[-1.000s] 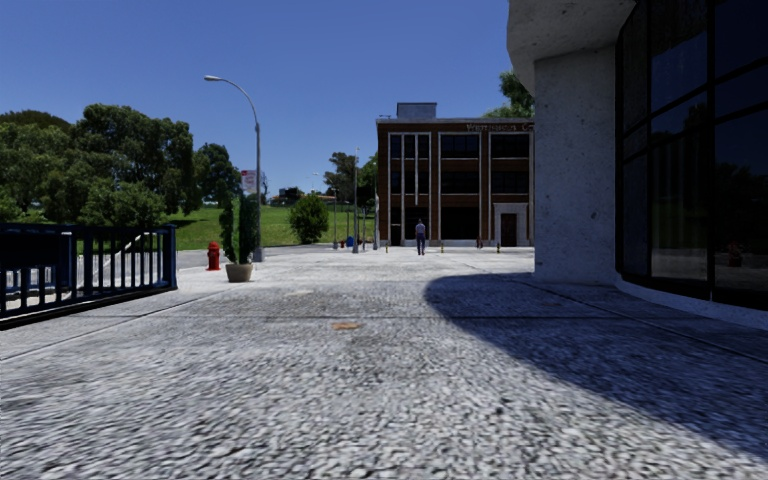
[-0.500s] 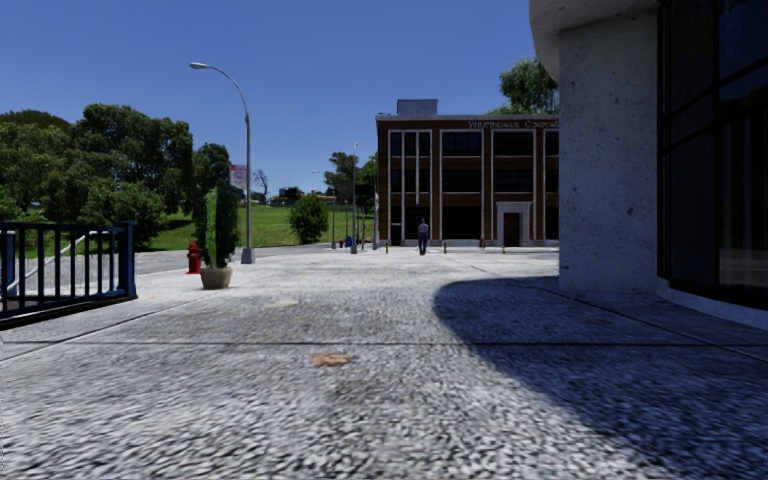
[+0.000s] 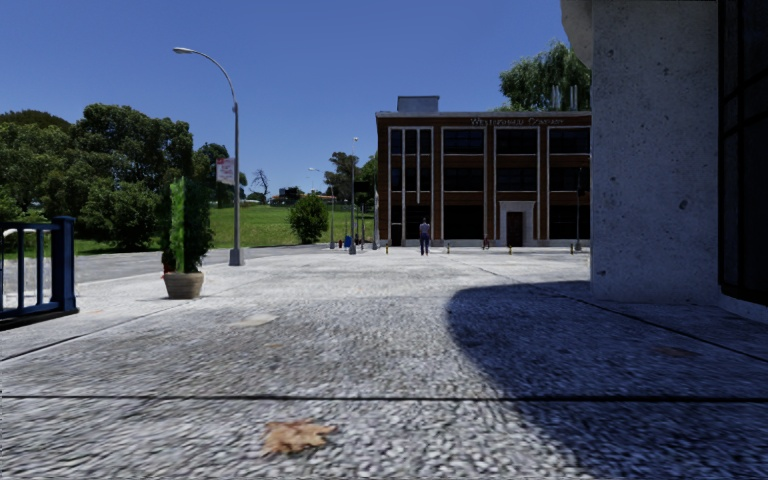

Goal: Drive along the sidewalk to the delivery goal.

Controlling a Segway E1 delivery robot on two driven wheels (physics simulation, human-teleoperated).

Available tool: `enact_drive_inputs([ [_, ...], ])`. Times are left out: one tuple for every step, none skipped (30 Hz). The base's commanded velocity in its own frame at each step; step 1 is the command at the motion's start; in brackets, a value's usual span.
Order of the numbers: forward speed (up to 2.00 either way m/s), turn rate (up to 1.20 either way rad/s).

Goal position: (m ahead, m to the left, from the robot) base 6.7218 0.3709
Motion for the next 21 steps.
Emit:
enact_drive_inputs([
  [2.0, 0.24],
  [2.0, 0.25],
  [2.0, 0.25],
  [2.0, 0.25],
  [2.0, 0.25],
  [2.0, 0.25],
  [2.0, 0.26],
  [2.0, 0.26],
  [2.0, 0.26],
  [2.0, 0.25],
  [2.0, 0.1],
  [2.0, 0.1],
  [2.0, 0.0],
  [2.0, 0.0],
  [2.0, 0.0],
  [2.0, 0.0],
  [2.0, 0.0],
  [2.0, 0.0],
  [2.0, 0.0],
  [2.0, 0.0],
  [2.0, 0.0],
])
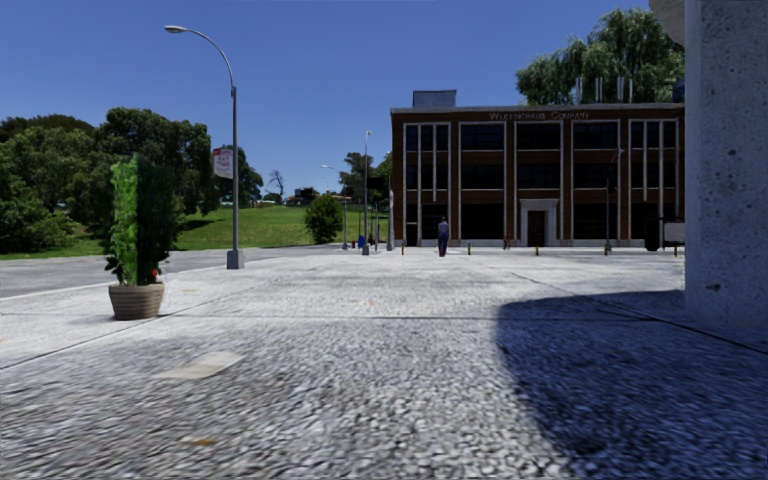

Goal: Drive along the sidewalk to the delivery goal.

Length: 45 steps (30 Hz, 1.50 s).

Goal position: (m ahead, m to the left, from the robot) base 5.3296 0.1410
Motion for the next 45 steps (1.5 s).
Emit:
enact_drive_inputs([
  [2.0, 0.0],
  [2.0, 0.0],
  [2.0, 0.0],
  [2.0, 0.0],
  [2.0, 0.0],
  [2.0, 0.0],
  [2.0, 0.0],
  [2.0, 0.0],
  [2.0, 0.0],
  [2.0, 0.0],
  [2.0, 0.0],
  [2.0, 0.0],
  [2.0, 0.0],
  [2.0, 0.0],
  [2.0, 0.0],
  [2.0, 0.0],
  [2.0, 0.0],
  [2.0, 0.0],
  [2.0, 0.0],
  [2.0, 0.0],
  [2.0, 0.0],
  [2.0, 0.0],
  [2.0, 0.0],
  [2.0, 0.0],
  [2.0, 0.0],
  [2.0, 0.0],
  [2.0, 0.0],
  [2.0, 0.0],
  [2.0, 0.0],
  [2.0, 0.0],
  [2.0, 0.0],
  [2.0, 0.0],
  [2.0, 0.0],
  [2.0, 0.0],
  [2.0, 0.0],
  [2.0, 0.0],
  [2.0, 0.0],
  [2.0, 0.0],
  [2.0, 0.0],
  [2.0, 0.0],
  [2.0, 0.0],
  [2.0, 0.0],
  [2.0, 0.0],
  [2.0, 0.0],
  [2.0, 0.0],
])
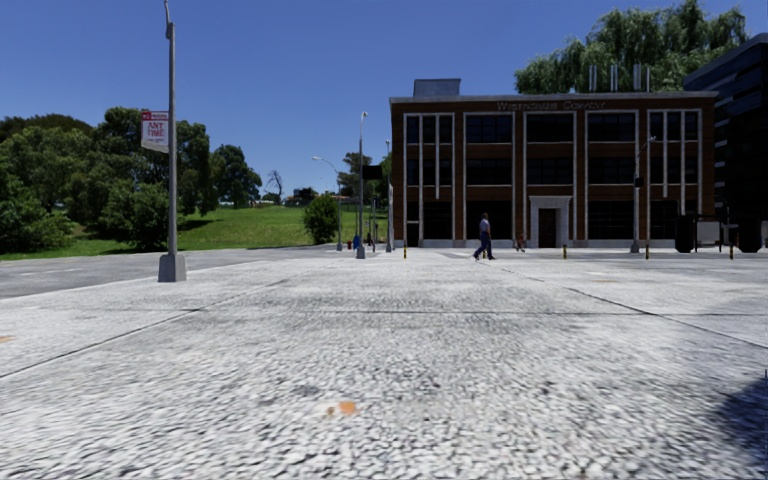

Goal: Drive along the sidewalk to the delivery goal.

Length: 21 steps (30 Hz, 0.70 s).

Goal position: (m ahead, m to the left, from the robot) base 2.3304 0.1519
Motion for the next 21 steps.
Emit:
enact_drive_inputs([
  [2.0, 0.0],
  [2.0, 0.0],
  [2.0, 0.0],
  [2.0, 0.0],
  [2.0, 0.0],
  [2.0, 0.0],
  [2.0, 0.0],
  [2.0, 0.0],
  [2.0, 0.0],
  [2.0, 0.0],
  [2.0, 0.0],
  [2.0, 0.0],
  [2.0, 0.0],
  [2.0, 0.0],
  [2.0, 0.0],
  [2.0, 0.0],
  [2.0, 0.0],
  [2.0, 0.0],
  [2.0, 0.0],
  [2.0, 0.0],
  [2.0, 0.0],
])
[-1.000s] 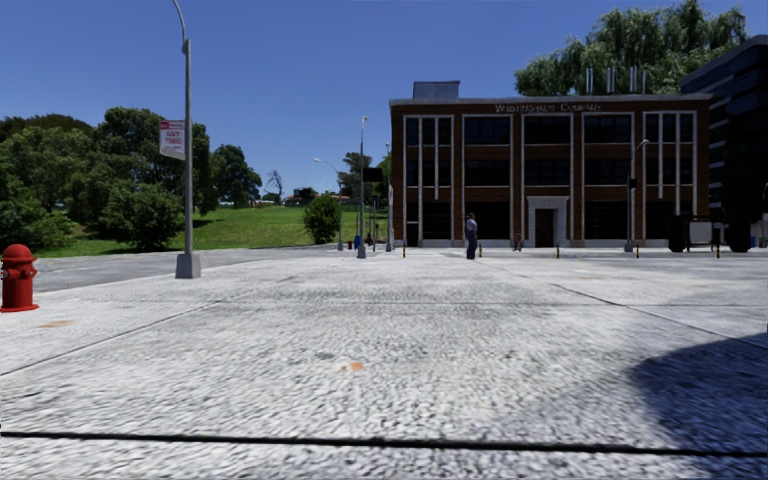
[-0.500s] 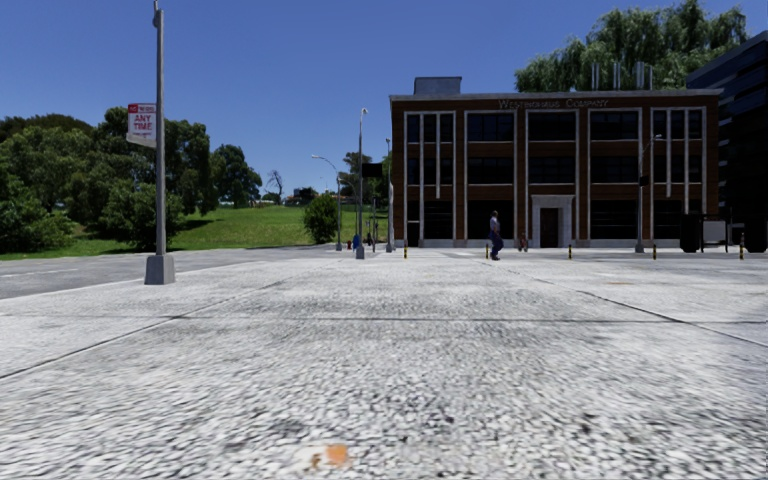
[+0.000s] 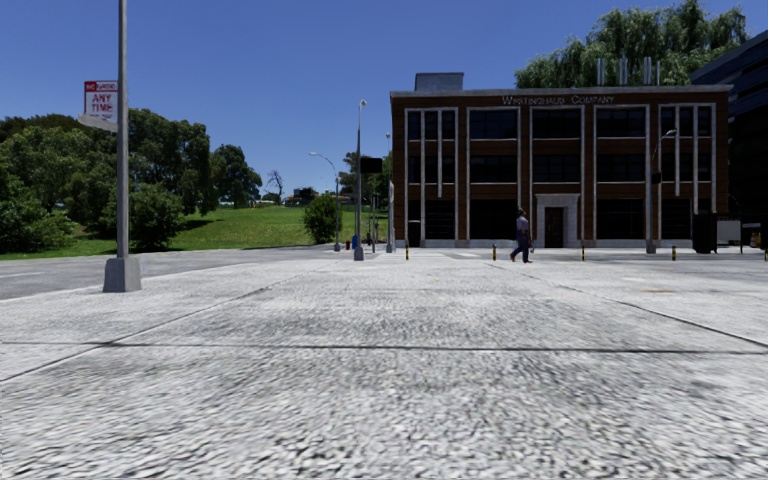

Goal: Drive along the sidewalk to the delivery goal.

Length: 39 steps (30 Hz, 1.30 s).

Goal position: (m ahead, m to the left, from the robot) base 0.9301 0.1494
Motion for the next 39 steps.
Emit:
enact_drive_inputs([
  [1.9, 0.0],
  [1.62, 0.0],
  [1.39, 0.0],
  [1.39, 0.0],
  [1.18, 0.0],
  [1.05, 0.0],
  [0.99, 0.0],
  [0.99, 0.0],
  [0.94, 0.0],
  [0.91, 0.0],
  [0.89, 0.0],
  [0.84, 0.0],
  [0.84, 0.0],
  [0.82, 0.0],
  [0.82, 0.0],
  [0.82, 0.0],
  [0.81, 0.0],
  [0.81, 0.0],
  [0.8, 0.0],
  [0.79, 0.0],
  [0.11, 0.0],
  [0.11, 0.0],
  [0.0, 0.0],
  [0.0, 0.0],
  [0.0, 0.0],
  [0.0, 0.0],
  [0.0, 0.0],
  [0.0, 0.0],
  [0.0, 0.0],
  [0.0, 0.0],
  [0.0, 0.0],
  [0.0, 0.0],
  [0.0, 0.0],
  [0.0, 0.0],
  [0.0, 0.0],
  [0.0, 0.0],
  [0.0, 0.0],
  [0.0, 0.0],
  [0.0, 0.0],
])
